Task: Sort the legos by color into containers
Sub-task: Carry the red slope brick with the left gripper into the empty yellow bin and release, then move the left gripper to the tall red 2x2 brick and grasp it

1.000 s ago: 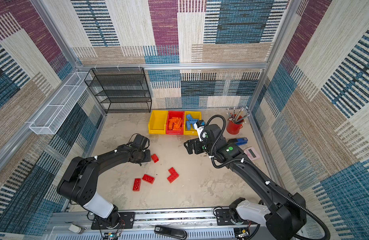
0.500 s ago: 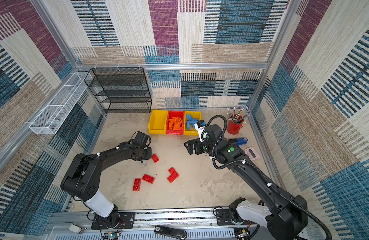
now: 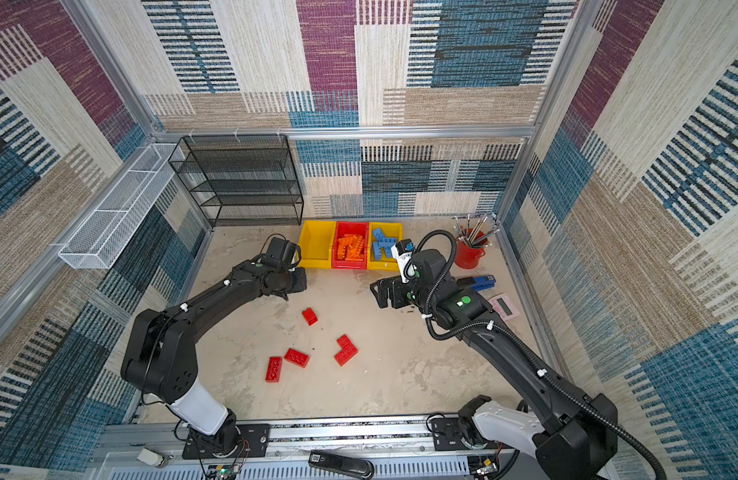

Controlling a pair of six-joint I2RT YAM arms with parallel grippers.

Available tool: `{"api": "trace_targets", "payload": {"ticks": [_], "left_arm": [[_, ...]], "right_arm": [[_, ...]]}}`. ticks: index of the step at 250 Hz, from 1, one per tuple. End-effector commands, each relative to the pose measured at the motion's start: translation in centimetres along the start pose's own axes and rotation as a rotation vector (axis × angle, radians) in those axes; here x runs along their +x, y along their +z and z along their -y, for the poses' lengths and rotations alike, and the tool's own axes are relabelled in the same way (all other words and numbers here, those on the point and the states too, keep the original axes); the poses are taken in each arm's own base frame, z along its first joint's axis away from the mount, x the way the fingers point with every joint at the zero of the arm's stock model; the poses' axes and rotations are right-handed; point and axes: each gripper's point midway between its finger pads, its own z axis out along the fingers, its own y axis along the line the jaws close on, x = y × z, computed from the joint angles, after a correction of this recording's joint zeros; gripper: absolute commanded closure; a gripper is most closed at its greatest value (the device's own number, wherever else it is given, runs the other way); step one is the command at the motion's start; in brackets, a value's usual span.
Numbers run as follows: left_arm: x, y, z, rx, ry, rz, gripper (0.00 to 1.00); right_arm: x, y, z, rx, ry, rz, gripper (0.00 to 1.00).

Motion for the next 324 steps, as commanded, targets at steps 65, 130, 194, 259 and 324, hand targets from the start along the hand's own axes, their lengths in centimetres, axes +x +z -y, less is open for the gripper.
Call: {"api": "trace_targets", "payload": {"ticks": [65, 130, 194, 259, 324], "left_arm": [[-8.9, 4.5, 3.9, 0.006, 0.109, 0.073, 0.83], [-11.9, 8.9, 5.2, 0.000, 0.123, 0.064, 0.82], [-14.1, 11.2, 5.4, -0.012, 0.126, 0.055, 0.65], [-14.7, 10.2, 5.3, -0.003, 0.109, 0.068, 0.32], [-10.1, 2.8, 5.7, 0.068, 0.039, 0.092, 0.36]], "right_arm": [[-0.2, -0.3, -0.2, -0.022, 0.052, 0.061, 0.01], [-0.3, -0.2, -0.2, -0.031, 0.054, 0.083, 0.01], [0.1, 0.6, 0.3, -0.006, 0.051, 0.057, 0.01], [-0.4, 0.3, 0.2, -0.004, 0.055, 0.067, 0.01], [-0.2, 0.4, 0.1, -0.010, 0.058, 0.049, 0.01]]}}
